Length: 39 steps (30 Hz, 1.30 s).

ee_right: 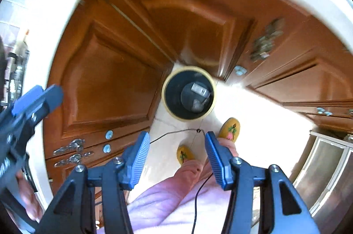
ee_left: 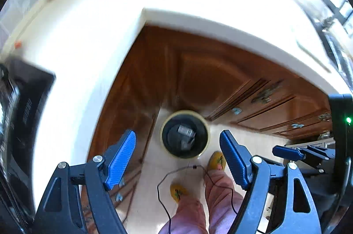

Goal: Collect trash
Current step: 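Raise both tools back toward the counter trash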

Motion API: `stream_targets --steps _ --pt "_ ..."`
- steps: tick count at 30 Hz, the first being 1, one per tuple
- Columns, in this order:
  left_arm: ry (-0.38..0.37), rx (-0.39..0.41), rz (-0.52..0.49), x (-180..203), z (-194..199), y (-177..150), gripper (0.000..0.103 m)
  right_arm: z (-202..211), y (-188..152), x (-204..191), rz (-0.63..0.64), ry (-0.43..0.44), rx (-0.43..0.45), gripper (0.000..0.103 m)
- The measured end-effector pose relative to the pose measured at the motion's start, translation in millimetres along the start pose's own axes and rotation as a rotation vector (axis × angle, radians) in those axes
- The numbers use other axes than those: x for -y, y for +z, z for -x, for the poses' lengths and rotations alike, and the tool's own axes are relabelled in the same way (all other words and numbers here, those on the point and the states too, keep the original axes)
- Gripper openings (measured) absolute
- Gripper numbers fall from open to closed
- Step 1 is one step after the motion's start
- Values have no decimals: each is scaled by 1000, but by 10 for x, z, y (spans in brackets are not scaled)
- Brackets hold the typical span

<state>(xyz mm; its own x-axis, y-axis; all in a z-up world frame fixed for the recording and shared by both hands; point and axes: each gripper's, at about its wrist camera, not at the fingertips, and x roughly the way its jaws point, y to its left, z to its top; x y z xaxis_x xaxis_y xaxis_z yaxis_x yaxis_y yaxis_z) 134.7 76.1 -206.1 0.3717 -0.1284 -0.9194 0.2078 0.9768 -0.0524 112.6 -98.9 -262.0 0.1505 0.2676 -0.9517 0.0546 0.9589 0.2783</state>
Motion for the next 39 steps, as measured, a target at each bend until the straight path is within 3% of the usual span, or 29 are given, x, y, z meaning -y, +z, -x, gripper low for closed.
stream_targets --steps 3,11,22,26,31,39 --pt "-9 71 -45 133 315 72 85 376 -107 14 9 -29 77 53" --pt "-37 223 -187 453 1016 113 85 1284 -313 80 -2 -165 303 53" --pt "-62 411 -262 664 1802 202 100 1988 -426 -116 32 -229 478 53" --pt "-73 455 -227 689 1944 388 102 2225 -301 -122 33 -222 536 53" --pt "-87 436 -165 688 1878 700 102 2421 -35 -78 51 -194 590 53" --pt "-42 375 -63 635 1401 1362 102 2407 853 231 65 -101 599 53"
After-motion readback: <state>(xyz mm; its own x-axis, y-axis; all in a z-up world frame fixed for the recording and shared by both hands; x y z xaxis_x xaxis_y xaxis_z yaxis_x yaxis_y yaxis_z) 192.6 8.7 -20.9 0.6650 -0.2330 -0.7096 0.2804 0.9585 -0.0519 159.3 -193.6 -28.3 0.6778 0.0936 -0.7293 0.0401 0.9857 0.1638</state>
